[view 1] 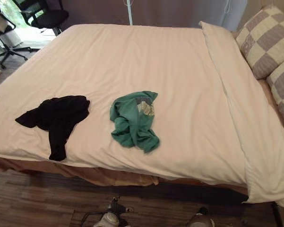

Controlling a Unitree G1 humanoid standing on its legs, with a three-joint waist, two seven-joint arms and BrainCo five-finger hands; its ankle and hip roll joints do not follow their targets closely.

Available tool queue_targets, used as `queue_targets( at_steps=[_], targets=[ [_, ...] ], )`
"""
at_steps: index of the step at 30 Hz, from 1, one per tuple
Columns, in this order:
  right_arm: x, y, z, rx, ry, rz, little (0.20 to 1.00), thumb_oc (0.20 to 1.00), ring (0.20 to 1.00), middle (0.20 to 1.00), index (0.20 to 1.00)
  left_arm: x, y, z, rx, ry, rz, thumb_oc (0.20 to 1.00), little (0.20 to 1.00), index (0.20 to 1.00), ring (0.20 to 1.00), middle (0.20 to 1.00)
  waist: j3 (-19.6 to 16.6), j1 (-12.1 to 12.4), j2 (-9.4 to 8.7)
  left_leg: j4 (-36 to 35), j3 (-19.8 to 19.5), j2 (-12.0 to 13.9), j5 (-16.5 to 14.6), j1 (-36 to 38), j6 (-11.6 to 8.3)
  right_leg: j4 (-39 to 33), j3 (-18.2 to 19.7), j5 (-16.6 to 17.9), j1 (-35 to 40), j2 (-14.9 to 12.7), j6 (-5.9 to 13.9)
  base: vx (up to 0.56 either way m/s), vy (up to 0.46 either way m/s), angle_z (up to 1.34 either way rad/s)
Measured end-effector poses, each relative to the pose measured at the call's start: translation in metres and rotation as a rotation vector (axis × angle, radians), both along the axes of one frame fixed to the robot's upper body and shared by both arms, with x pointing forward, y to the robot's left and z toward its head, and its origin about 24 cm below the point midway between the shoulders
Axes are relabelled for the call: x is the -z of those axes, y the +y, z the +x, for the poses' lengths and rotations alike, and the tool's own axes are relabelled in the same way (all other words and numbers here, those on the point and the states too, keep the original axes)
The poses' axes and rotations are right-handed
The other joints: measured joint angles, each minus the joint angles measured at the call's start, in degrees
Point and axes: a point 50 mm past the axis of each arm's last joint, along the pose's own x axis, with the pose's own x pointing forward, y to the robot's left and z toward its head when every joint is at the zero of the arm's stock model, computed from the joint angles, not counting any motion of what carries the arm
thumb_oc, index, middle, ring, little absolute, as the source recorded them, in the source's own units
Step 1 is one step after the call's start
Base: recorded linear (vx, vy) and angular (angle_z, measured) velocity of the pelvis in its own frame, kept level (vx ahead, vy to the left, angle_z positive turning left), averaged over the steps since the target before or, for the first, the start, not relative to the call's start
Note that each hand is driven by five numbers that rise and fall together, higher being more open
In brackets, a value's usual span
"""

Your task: Tidy up the quilt and then pick up the clothes from the bed and put them into the laundry hamper.

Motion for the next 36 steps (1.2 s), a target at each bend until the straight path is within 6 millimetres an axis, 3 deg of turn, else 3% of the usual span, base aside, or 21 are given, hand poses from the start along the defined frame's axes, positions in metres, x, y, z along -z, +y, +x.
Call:
queue_targets(
  at_steps=[1, 3, 4, 5, 9, 11, 12, 13, 14, 16, 18, 19, 20, 22, 26, 27, 28, 29, 30, 33, 36],
  targets=[
    [0.002, 0.009, -0.001, -0.015, 0.002, 0.021, 1.000, 1.000, 1.000, 1.000, 1.000, 0.001, 0.003, -0.004, 0.002, 0.015, 0.009, 1.000, 1.000, 1.000, 1.000, 1.000, -0.12, -0.23, 0.10, -0.45, 0.20, -0.69, -0.96, 0.86, 1.63, 1.62, -0.23, -0.26, -1.05, 0.51, 0.30, -0.04, 0.450, -0.58],
    [0.002, 0.012, 0.002, -0.062, 0.001, 0.006, 1.000, 1.000, 1.000, 1.000, 1.000, 0.003, 0.013, -0.017, 0.014, 0.058, 0.049, 1.000, 1.000, 1.000, 1.000, 1.000, 0.05, -0.75, 1.34, -1.03, 2.23, -0.74, -2.29, 2.33, 4.04, 12.29, 2.10, -10.75, -4.78, 5.79, 1.28, -0.06, 0.394, -0.46],
    [0.002, 0.016, 0.010, -0.098, -0.014, 0.014, 1.000, 1.000, 1.000, 1.000, 1.000, 0.004, 0.017, -0.024, 0.006, 0.091, 0.060, 1.000, 1.000, 1.000, 1.000, 1.000, 0.30, -1.17, 2.17, -0.84, 2.98, -0.80, -2.54, 2.16, 4.77, 17.82, 3.41, -16.57, -7.02, 11.42, 0.73, -0.03, 0.248, -0.36],
    [0.002, 0.019, 0.011, -0.116, -0.021, 0.024, 1.000, 1.000, 1.000, 1.000, 1.000, 0.003, 0.022, -0.024, 0.001, 0.094, 0.073, 1.000, 1.000, 1.000, 1.000, 1.000, 0.35, -1.26, 2.21, -1.02, 3.05, -1.34, -2.75, 2.07, 5.12, 19.21, 4.74, -18.75, -7.99, 14.02, 1.67, 0.00, 0.122, -0.15],
    [-0.001, 0.023, 0.025, -0.171, -0.054, 0.023, 1.000, 1.000, 1.000, 1.000, 1.000, 0.002, 0.023, -0.024, -0.015, 0.081, 0.065, 1.000, 1.000, 1.000, 1.000, 1.000, 0.63, -0.68, 3.17, 3.82, 1.41, -5.24, -4.35, -0.84, 4.62, 9.51, 3.49, -24.93, -2.87, 19.12, -6.99, -0.04, 0.063, 0.41],
    [-0.005, 0.015, 0.036, -0.174, -0.080, -0.003, 1.000, 1.000, 1.000, 1.000, 1.000, 0.000, 0.022, -0.016, -0.032, 0.047, 0.052, 1.000, 1.000, 1.000, 1.000, 1.000, 2.99, 0.77, 2.98, 14.54, 0.72, -3.90, -5.36, -4.24, 1.37, 6.94, 4.39, -24.46, -1.36, 18.46, -9.79, -0.05, 0.244, 0.18],
    [-0.012, 0.005, 0.053, -0.183, -0.126, -0.030, 1.000, 1.000, 1.000, 1.000, 1.000, 0.003, 0.015, -0.019, -0.040, 0.053, 0.031, 1.000, 1.000, 1.000, 1.000, 1.000, 4.11, 2.35, 4.46, 23.82, -0.23, -1.35, -4.32, -9.23, -3.61, 2.67, 4.67, -23.43, 0.54, 18.16, -10.62, 0.00, 0.361, -0.03],
    [-0.014, 0.000, 0.055, -0.177, -0.131, -0.043, 1.000, 1.000, 1.000, 1.000, 1.000, 0.005, 0.012, -0.023, -0.066, 0.054, 0.024, 1.000, 1.000, 1.000, 1.000, 1.000, 4.14, 2.15, 5.18, 25.55, 1.03, 0.77, -5.01, -10.93, -5.47, -0.14, 2.98, -20.76, 1.50, 18.22, -8.71, 0.06, 0.691, 0.06],
    [-0.018, -0.004, 0.066, -0.175, -0.159, -0.058, 1.000, 1.000, 1.000, 1.000, 1.000, 0.005, 0.011, -0.023, -0.097, 0.052, 0.009, 1.000, 1.000, 1.000, 1.000, 1.000, 4.24, 1.57, 7.27, 19.51, 3.23, 5.71, -4.55, -9.82, -4.57, -3.65, 1.10, -17.63, 3.03, 19.11, -9.28, 0.04, 0.402, 0.15],
    [-0.023, -0.007, 0.075, -0.181, -0.187, -0.067, 1.000, 1.000, 1.000, 1.000, 1.000, 0.006, 0.003, -0.020, -0.078, 0.044, -0.004, 1.000, 1.000, 1.000, 1.000, 1.000, 4.15, 0.30, 8.98, 11.66, 1.81, 9.91, -3.57, -8.24, -4.37, -3.80, 0.59, -17.27, 3.08, 19.33, -8.82, 0.08, 0.468, 0.06],
    [-0.023, -0.006, 0.077, -0.193, -0.194, -0.065, 1.000, 1.000, 1.000, 1.000, 1.000, 0.005, -0.006, -0.012, -0.049, 0.022, -0.026, 1.000, 1.000, 1.000, 1.000, 1.000, 3.95, -0.71, 8.61, 5.36, 0.16, 11.63, -1.94, -6.83, -4.13, -3.75, 1.82, -17.00, 2.35, 18.35, -8.38, 0.10, 0.597, -0.04],
    [-0.022, -0.010, 0.068, -0.171, -0.181, -0.063, 1.000, 1.000, 1.000, 1.000, 1.000, 0.003, -0.017, 0.000, -0.013, -0.005, -0.045, 1.000, 1.000, 1.000, 1.000, 1.000, 3.74, -0.88, 8.64, 3.47, -5.89, 13.66, -0.36, -6.89, -5.08, -2.99, 2.33, -16.60, 1.07, 18.16, -7.66, 0.07, 0.631, 0.08],
    [-0.022, -0.016, 0.057, -0.131, -0.195, -0.064, 1.000, 1.000, 1.000, 1.000, 1.000, 0.000, -0.024, 0.010, 0.019, -0.044, -0.059, 1.000, 1.000, 1.000, 1.000, 1.000, 3.63, -0.71, 8.59, 6.11, -9.93, 15.44, 0.33, -8.42, -6.27, -1.43, 2.46, -16.82, -0.09, 17.80, -7.66, 0.22, 1.035, 0.04],
    [-0.020, -0.023, 0.047, -0.164, -0.121, -0.096, 1.000, 1.000, 1.000, 1.000, 1.000, -0.003, -0.036, 0.023, 0.072, -0.078, -0.080, 1.000, 1.000, 1.000, 1.000, 1.000, 2.81, -1.03, 7.42, 7.33, -11.13, 17.72, 0.37, -8.08, -6.59, 2.98, 4.13, -17.79, -3.32, 15.33, -7.16, 0.19, 0.582, -0.08],
    [-0.018, -0.027, 0.035, -0.161, -0.088, -0.103, 1.000, 1.000, 1.000, 1.000, 1.000, -0.004, -0.046, 0.027, 0.156, -0.072, -0.079, 1.000, 1.000, 1.000, 1.000, 1.000, 1.96, -1.50, 4.91, 3.86, -10.21, 8.83, -1.79, -2.70, -5.35, 1.70, 6.99, -12.81, -3.80, 9.53, -2.86, 0.04, 0.438, -0.39],
    [-0.010, -0.001, 0.036, -0.188, -0.087, -0.052, 1.000, 1.000, 1.000, 1.000, 1.000, -0.001, -0.032, 0.016, 0.139, -0.046, -0.051, 1.000, 1.000, 1.000, 1.000, 1.000, 0.75, 0.78, 2.22, 2.61, -4.67, 2.89, -1.15, 1.16, -2.14, -1.92, 0.24, -9.41, -3.27, 4.18, -8.13, -0.05, 0.533, -1.40],
    [-0.009, 0.012, 0.043, -0.196, -0.114, -0.033, 1.000, 1.000, 1.000, 1.000, 1.000, 0.002, -0.024, 0.004, 0.123, -0.017, -0.036, 1.000, 1.000, 1.000, 1.000, 1.000, 0.39, 1.46, 2.24, 2.94, -3.04, 2.69, -3.75, 0.89, -0.62, -2.75, -4.96, -6.41, -2.34, 1.40, -9.89, -0.02, 0.664, -1.51],
    [-0.005, 0.030, 0.041, -0.264, -0.109, 0.012, 1.000, 1.000, 1.000, 1.000, 1.000, 0.002, -0.010, -0.003, 0.092, 0.013, 0.000, 1.000, 1.000, 1.000, 1.000, 1.000, -0.22, 0.99, 1.66, 3.47, -2.55, 1.47, -4.42, 1.61, -0.06, -1.70, -9.85, -5.14, 0.03, -0.06, -7.53, -0.01, 0.480, -0.54],
    [-0.003, 0.040, 0.040, -0.299, -0.107, 0.037, 1.000, 1.000, 1.000, 1.000, 1.000, 0.001, -0.007, -0.002, 0.092, 0.009, 0.009, 1.000, 1.000, 1.000, 1.000, 1.000, -0.54, 0.93, 1.90, 3.56, -2.47, 1.23, -4.92, 1.44, 0.89, -0.66, -10.77, -4.51, 1.25, 0.42, -6.49, -0.01, 0.553, -0.38],
    [-0.010, 0.042, 0.061, -0.398, -0.151, 0.027, 1.000, 1.000, 1.000, 1.000, 1.000, 0.001, 0.000, -0.005, 0.085, 0.026, 0.029, 1.000, 1.000, 1.000, 1.000, 1.000, -0.25, 0.65, 3.77, -0.71, 0.08, 1.00, -2.66, 2.91, 3.00, 10.93, -5.06, -14.02, -0.77, 6.73, 0.38, -0.01, 0.277, -0.32],
    [-0.013, 0.045, 0.072, -0.452, -0.172, 0.019, 1.000, 1.000, 1.000, 1.000, 1.000, 0.003, -0.008, -0.003, 0.115, 0.029, 0.020, 1.000, 1.000, 1.000, 1.000, 1.000, 0.79, -0.02, 5.03, -0.88, 0.27, 0.56, -2.66, 2.30, 3.43, 8.74, -3.43, -18.20, -0.57, 11.53, 0.13, 0.01, 0.135, -0.11]
  ],
)
